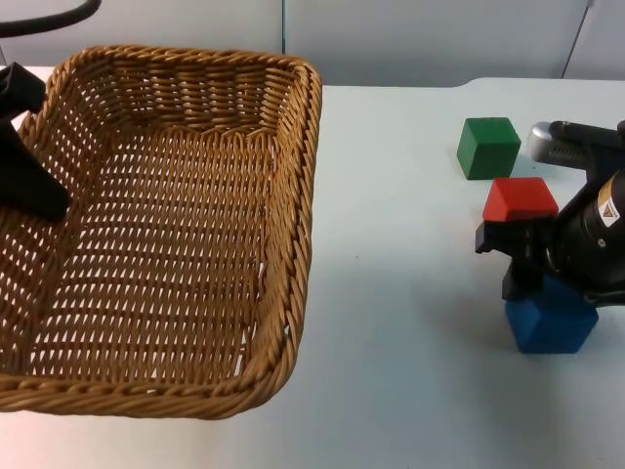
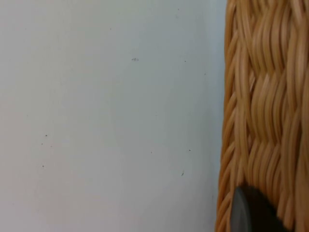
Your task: Pick up the basket with the left hand and place the blue cube into the basket with the right hand.
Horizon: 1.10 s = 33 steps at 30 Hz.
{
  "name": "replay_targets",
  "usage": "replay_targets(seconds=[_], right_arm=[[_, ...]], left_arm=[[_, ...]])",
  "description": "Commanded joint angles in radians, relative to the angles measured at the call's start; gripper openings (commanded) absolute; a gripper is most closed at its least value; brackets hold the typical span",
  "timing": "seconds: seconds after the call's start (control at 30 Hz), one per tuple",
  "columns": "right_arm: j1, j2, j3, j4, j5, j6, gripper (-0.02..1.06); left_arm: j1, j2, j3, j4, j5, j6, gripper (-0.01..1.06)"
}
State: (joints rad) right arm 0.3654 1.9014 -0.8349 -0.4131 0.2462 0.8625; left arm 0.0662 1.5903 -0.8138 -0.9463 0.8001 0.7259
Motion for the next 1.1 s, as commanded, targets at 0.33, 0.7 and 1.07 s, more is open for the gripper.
replay_targets(seconds=[0.33, 0.7, 1.07], right_arm=[[0.019, -0.21, -0.006, -0.001, 0.035, -0.057, 0.0], [0.214, -0.531, -0.081, -0.041, 0.105, -0.124, 0.0], [0.524, -0.488, -0.221, -0.036, 0.001, -0.165, 0.0]], left_arm=[[0.0, -0.014, 0.002, -0.023, 0.019, 0.0, 0.0], [0.0, -0.014, 0.002, -0.023, 0.021, 0.0, 0.0], [0.0, -0.014, 0.002, -0.023, 0.025, 0.0, 0.0]])
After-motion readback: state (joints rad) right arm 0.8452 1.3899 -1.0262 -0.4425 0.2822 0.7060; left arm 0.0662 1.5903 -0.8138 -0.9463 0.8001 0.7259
